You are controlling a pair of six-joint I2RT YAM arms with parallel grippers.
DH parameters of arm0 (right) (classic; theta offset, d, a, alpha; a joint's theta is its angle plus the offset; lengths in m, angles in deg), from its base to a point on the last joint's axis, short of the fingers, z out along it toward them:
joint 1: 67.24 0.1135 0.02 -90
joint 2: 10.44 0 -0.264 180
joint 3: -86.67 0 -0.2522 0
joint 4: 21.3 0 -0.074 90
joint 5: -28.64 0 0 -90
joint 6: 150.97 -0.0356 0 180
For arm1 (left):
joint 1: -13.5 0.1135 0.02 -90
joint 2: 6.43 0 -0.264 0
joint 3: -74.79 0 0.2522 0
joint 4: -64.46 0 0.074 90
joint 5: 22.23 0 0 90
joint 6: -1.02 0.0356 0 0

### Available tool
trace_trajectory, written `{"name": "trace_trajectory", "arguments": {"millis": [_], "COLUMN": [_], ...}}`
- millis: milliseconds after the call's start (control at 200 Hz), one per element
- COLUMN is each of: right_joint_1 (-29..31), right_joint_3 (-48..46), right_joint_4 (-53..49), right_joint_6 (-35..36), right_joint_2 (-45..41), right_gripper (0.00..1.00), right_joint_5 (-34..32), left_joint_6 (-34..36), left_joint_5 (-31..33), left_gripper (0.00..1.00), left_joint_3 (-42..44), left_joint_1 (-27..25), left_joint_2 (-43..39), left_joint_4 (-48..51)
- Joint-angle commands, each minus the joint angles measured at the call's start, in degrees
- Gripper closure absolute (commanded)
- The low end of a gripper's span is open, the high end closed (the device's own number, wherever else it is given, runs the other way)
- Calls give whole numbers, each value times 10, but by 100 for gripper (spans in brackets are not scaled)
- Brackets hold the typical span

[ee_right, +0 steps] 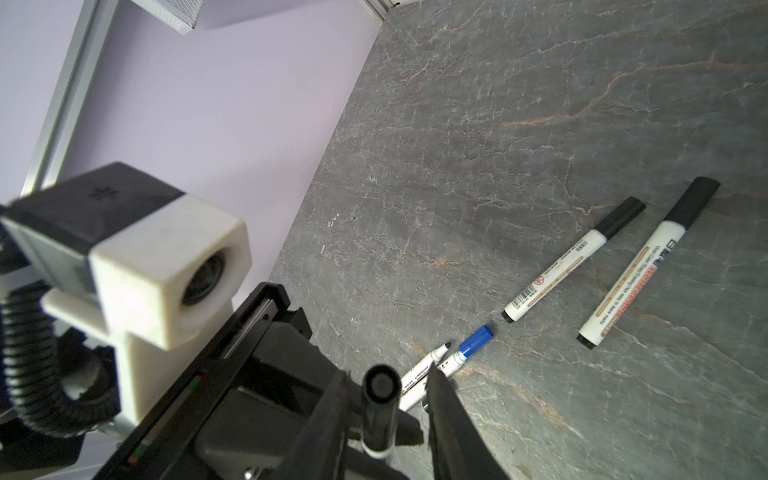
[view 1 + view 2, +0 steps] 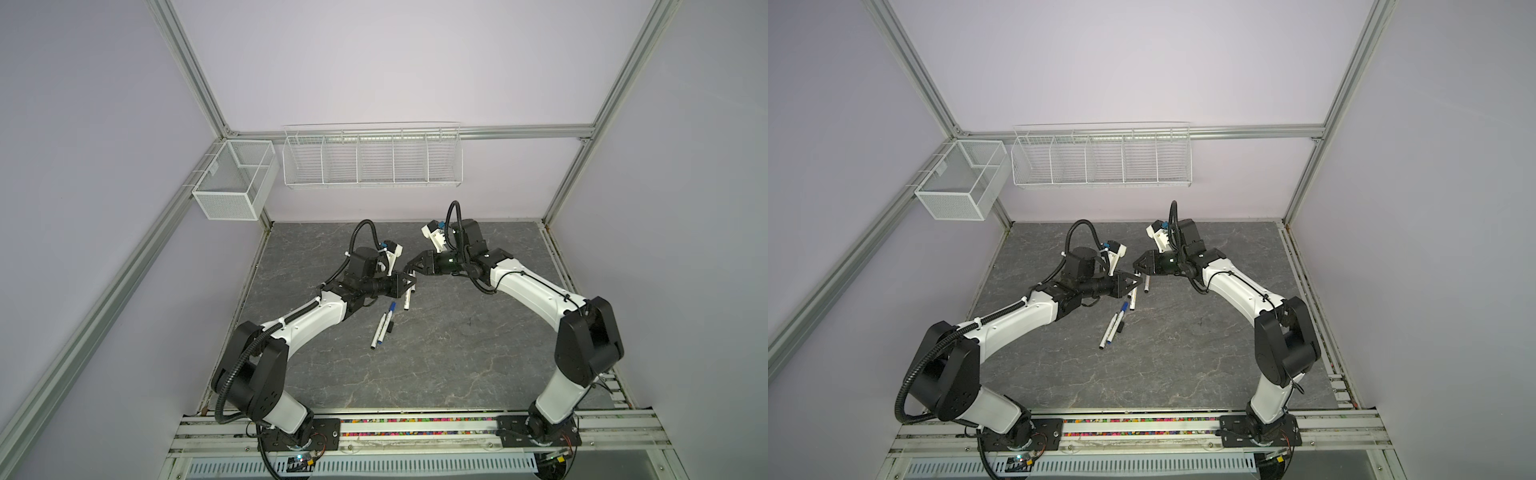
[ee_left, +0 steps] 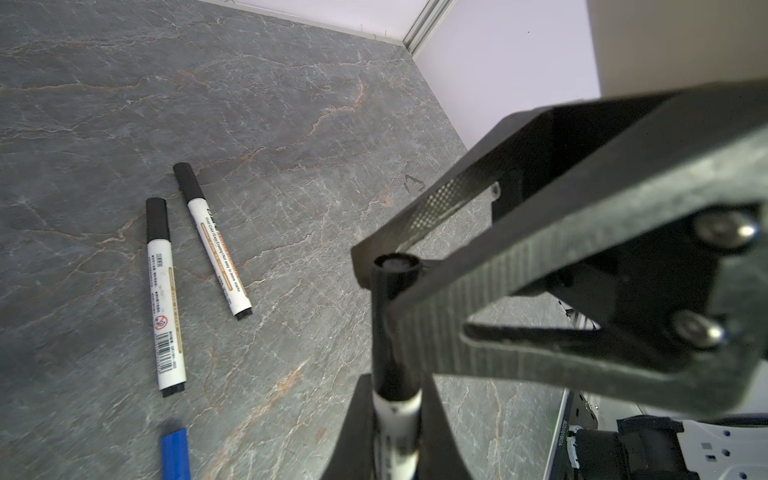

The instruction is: Insert the pens into the pen caps

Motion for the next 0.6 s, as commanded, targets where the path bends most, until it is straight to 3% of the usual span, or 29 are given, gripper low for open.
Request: {"name": "trace_trajectory", "arguments": {"millis": [0, 595], "right_joint_1": [6, 3], "right_joint_3": [1, -34], "right_joint_4": [3, 25], "right_joint_6": [4, -21], "right_joint_2": [1, -6], "right_gripper": [66, 91], "right_joint_5": [19, 74], "left_joint_6": [4, 26], "left_joint_5": [-6, 32], "left_gripper": [100, 100], "left_joint_3": [-23, -59], "left_joint_1": [-3, -3], "left_joint_2": [-3, -17], "left_joint_4": [-12, -24]}}
